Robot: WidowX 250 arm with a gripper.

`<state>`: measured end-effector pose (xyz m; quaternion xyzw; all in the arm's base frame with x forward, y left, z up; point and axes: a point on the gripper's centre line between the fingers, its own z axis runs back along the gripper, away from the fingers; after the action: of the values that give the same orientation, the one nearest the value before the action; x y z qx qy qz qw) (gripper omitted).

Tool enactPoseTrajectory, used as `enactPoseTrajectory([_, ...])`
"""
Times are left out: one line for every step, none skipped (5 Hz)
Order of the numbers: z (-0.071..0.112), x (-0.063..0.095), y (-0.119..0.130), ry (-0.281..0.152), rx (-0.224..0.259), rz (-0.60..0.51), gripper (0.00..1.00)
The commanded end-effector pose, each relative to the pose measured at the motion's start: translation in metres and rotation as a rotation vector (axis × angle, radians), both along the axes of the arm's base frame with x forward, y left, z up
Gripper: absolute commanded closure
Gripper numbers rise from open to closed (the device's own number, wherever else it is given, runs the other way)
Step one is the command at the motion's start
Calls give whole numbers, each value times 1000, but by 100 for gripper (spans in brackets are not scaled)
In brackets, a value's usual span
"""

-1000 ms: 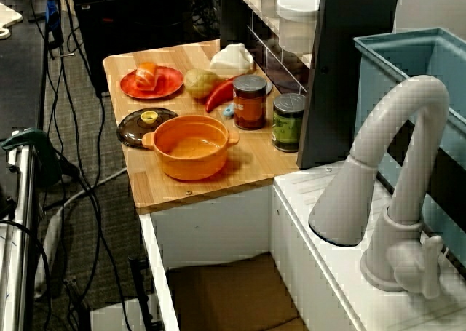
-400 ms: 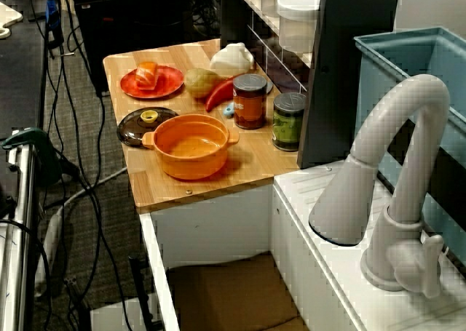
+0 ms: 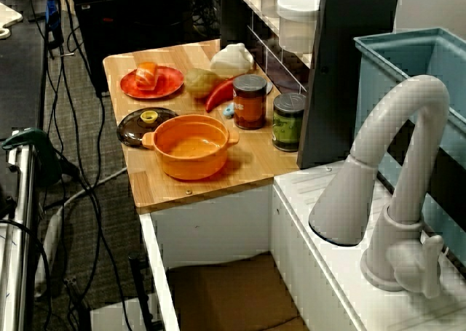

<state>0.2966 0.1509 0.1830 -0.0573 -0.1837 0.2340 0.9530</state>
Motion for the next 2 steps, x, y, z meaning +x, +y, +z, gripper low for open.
enactPoseTrajectory([-2, -9, -12, 13, 147, 250, 0])
enactPoseTrajectory([-14, -11, -9, 100, 149, 411, 0])
